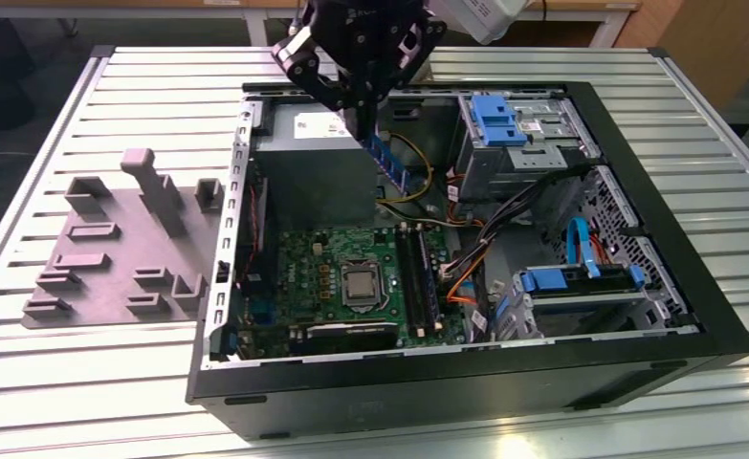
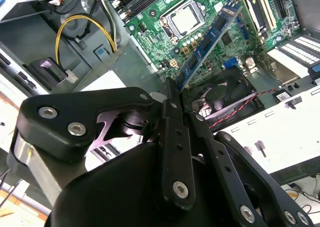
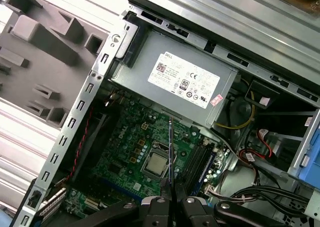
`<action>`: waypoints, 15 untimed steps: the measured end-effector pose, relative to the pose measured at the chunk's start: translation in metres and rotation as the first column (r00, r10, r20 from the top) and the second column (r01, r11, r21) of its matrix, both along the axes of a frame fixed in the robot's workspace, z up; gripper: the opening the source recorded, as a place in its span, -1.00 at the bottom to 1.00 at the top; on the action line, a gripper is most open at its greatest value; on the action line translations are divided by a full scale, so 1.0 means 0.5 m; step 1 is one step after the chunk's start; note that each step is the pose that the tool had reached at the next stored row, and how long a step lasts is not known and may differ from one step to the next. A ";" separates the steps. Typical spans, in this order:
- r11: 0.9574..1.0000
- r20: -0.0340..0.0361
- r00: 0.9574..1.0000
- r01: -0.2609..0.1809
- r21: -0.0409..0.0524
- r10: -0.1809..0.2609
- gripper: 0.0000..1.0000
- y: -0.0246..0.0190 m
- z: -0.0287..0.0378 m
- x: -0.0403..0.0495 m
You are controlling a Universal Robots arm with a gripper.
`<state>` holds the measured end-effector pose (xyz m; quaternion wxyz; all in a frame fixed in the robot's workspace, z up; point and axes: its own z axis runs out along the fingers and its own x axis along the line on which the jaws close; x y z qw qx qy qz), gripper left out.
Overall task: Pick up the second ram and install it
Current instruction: 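Insert the second ram into the second slot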
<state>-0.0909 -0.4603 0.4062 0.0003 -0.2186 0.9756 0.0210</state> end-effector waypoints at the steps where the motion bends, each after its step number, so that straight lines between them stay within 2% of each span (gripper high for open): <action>1: 1.000 0.000 1.000 0.000 0.000 0.000 -0.72 0.0000 0.000 0.000; 10: 1.000 0.000 1.000 0.000 0.000 0.000 -0.72 0.0000 0.000 0.000; 11: 1.000 0.000 1.000 0.028 0.000 -0.028 -0.72 0.0000 0.000 0.000; 15: 1.000 0.000 1.000 0.031 0.000 -0.031 -0.72 0.0000 0.000 0.000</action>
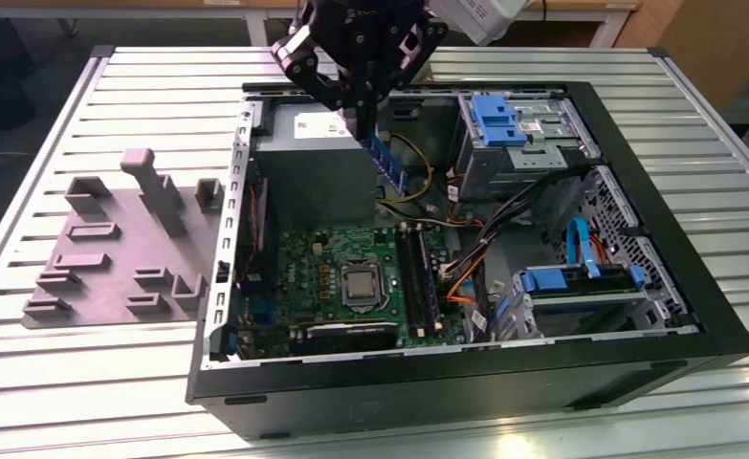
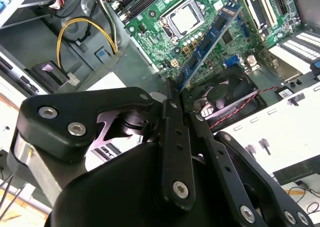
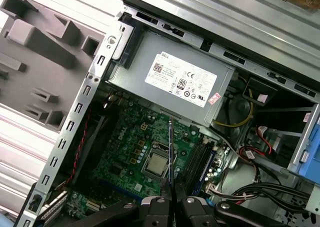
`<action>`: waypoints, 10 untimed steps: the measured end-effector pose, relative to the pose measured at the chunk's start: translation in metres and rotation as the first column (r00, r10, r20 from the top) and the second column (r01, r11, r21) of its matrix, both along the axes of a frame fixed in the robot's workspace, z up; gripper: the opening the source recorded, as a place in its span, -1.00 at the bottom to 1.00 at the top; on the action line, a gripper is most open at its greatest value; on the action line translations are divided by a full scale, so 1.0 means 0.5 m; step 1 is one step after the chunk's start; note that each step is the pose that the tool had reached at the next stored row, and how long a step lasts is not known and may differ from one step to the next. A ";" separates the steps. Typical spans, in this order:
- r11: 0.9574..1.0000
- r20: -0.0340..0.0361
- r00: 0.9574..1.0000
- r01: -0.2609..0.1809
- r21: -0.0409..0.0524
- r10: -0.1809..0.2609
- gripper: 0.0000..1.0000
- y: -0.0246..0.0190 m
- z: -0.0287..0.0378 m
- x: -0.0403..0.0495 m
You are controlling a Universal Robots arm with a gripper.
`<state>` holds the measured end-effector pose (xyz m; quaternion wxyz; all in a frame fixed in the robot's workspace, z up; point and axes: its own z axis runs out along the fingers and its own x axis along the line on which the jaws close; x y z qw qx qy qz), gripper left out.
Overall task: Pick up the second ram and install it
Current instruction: 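Insert the second ram into the second slot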
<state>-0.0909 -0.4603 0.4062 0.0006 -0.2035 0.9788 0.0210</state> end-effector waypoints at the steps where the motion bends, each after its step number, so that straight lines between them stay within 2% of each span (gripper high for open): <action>1: 1.000 0.000 1.000 0.001 0.000 -0.001 -0.72 0.0000 0.000 0.000; 10: 1.000 0.000 1.000 0.007 0.000 -0.007 -0.72 0.0000 0.000 0.000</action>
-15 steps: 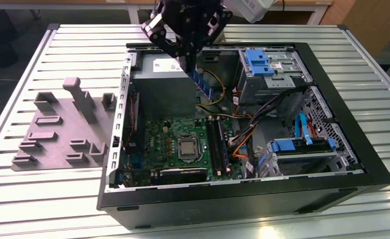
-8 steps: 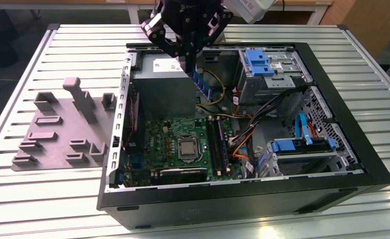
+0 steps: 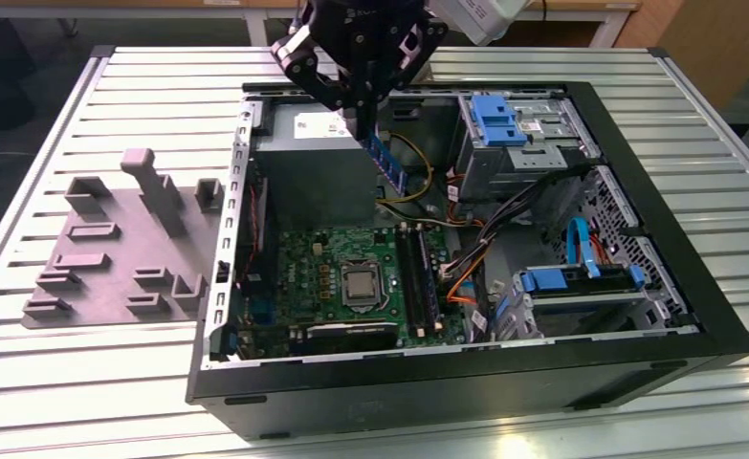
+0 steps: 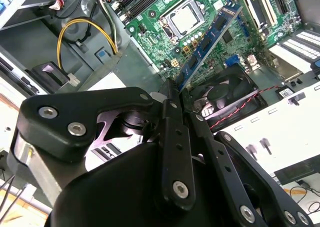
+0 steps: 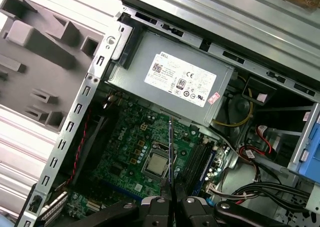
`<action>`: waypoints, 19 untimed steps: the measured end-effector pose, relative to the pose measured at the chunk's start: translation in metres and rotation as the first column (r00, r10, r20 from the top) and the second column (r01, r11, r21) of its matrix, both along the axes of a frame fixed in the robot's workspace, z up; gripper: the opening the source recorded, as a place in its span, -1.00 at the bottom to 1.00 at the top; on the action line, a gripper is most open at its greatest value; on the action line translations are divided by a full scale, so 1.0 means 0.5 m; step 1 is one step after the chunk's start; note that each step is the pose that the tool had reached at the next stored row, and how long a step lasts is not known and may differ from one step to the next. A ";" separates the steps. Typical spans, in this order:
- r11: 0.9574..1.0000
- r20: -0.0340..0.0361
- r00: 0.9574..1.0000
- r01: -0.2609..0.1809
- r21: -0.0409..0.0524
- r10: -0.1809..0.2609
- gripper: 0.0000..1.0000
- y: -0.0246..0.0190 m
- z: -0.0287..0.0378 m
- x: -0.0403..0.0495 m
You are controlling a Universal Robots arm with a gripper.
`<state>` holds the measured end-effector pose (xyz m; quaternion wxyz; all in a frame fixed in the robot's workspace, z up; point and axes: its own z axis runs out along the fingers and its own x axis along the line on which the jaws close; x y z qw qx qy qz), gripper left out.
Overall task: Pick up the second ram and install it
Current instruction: 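Insert the second ram into the second slot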
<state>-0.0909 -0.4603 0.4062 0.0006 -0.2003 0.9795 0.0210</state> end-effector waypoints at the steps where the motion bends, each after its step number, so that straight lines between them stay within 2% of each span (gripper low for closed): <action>1: 1.000 0.000 1.000 0.001 0.000 -0.001 -0.72 0.0000 0.000 0.000; 19: 1.000 0.000 1.000 0.012 0.000 -0.012 -0.72 0.0000 0.000 0.000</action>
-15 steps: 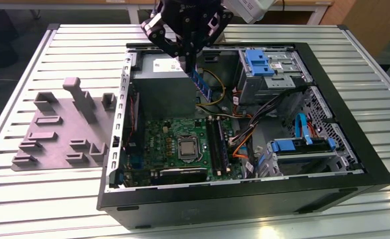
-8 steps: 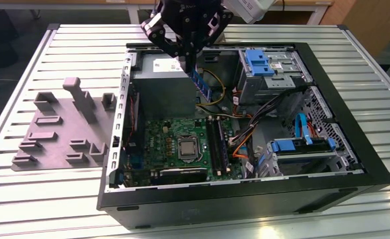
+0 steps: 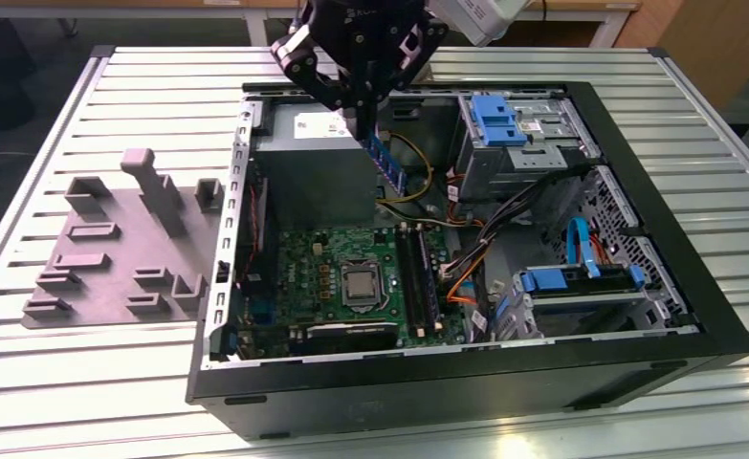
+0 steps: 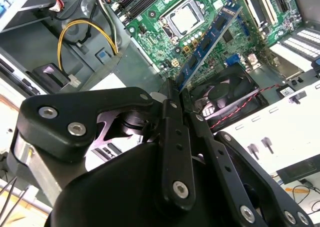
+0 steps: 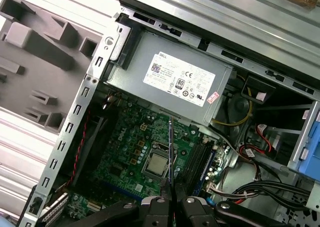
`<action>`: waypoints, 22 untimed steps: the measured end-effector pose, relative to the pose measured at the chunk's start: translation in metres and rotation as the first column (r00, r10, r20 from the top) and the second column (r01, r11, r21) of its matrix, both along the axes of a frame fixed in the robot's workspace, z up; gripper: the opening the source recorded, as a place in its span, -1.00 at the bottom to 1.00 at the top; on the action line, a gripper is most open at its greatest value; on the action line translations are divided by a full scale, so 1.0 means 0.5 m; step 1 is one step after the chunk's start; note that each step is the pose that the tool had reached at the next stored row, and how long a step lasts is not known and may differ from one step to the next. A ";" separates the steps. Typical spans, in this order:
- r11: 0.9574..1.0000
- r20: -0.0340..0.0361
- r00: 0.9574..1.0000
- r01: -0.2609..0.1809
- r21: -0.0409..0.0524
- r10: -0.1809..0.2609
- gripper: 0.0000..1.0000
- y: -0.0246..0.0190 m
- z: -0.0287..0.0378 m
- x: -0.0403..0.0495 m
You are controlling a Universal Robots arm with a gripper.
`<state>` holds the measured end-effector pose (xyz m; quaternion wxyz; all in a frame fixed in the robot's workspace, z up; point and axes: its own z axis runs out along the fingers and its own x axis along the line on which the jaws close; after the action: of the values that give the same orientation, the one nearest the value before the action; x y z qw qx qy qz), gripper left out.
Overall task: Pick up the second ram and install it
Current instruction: 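Insert the second ram into the second slot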
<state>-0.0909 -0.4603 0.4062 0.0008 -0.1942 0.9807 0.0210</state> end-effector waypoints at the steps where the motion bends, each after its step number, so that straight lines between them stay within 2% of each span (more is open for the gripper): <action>1: 1.000 0.000 1.000 0.001 0.000 -0.001 -0.72 0.0000 0.000 0.000; 9: 1.000 0.000 1.000 0.006 0.000 -0.006 -0.72 0.0000 0.000 0.000; 10: 0.999 0.000 0.999 0.040 0.000 -0.040 -0.72 0.0000 0.000 0.000; 12: 0.998 0.000 0.998 0.071 0.000 -0.071 -0.72 -0.0001 0.000 0.000; 17: 0.989 0.000 0.989 0.145 0.000 -0.145 -0.72 0.0000 -0.001 0.000; 22: 0.976 0.000 0.976 0.220 0.000 -0.220 -0.72 0.0000 -0.001 0.000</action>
<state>-0.0909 -0.4603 0.4055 0.0031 -0.0845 0.9962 0.0207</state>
